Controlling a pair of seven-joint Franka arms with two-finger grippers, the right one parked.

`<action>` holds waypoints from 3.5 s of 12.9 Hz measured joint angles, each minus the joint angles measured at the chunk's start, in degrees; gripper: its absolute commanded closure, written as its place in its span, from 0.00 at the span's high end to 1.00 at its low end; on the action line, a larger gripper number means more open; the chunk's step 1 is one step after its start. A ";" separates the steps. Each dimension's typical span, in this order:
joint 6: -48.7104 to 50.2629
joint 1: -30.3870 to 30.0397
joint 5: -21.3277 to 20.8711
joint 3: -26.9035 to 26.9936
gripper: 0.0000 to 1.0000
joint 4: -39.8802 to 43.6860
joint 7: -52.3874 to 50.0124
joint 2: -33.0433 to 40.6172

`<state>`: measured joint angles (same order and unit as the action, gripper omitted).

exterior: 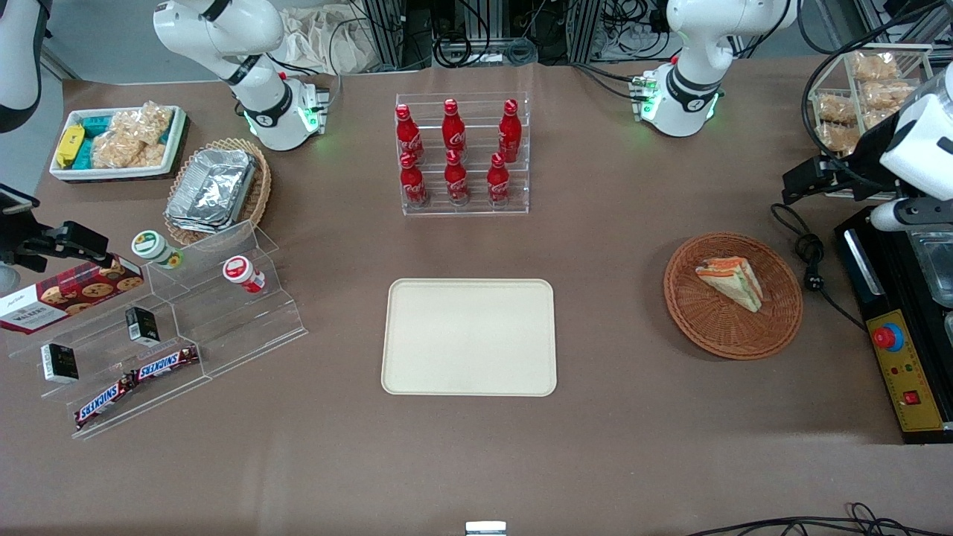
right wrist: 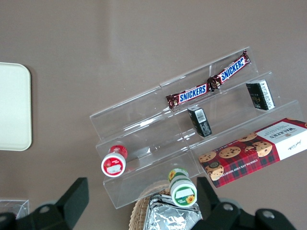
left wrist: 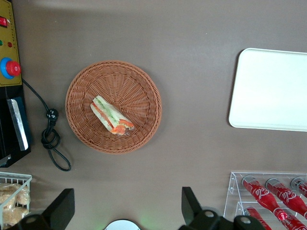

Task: Place sandwich from basket to tray
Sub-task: 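Move the left gripper over the wrapped sandwich in the wicker basket, then lower the open left gripper around the sandwich in the basket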

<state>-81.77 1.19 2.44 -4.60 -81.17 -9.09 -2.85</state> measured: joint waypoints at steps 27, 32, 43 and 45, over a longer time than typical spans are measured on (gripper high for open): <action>-46.97 -6.01 -0.16 0.62 1.00 -43.73 -35.13 -6.54; -46.96 -6.22 -0.20 1.65 1.00 -44.76 -39.24 -7.61; -48.54 -6.13 -5.37 1.62 0.30 -44.81 -43.44 -13.13; -48.83 -6.14 -6.14 1.63 0.00 -44.81 -43.53 -13.54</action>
<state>-130.60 -4.95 -3.70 -2.98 -125.98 -52.62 -16.40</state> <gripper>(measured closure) 0.330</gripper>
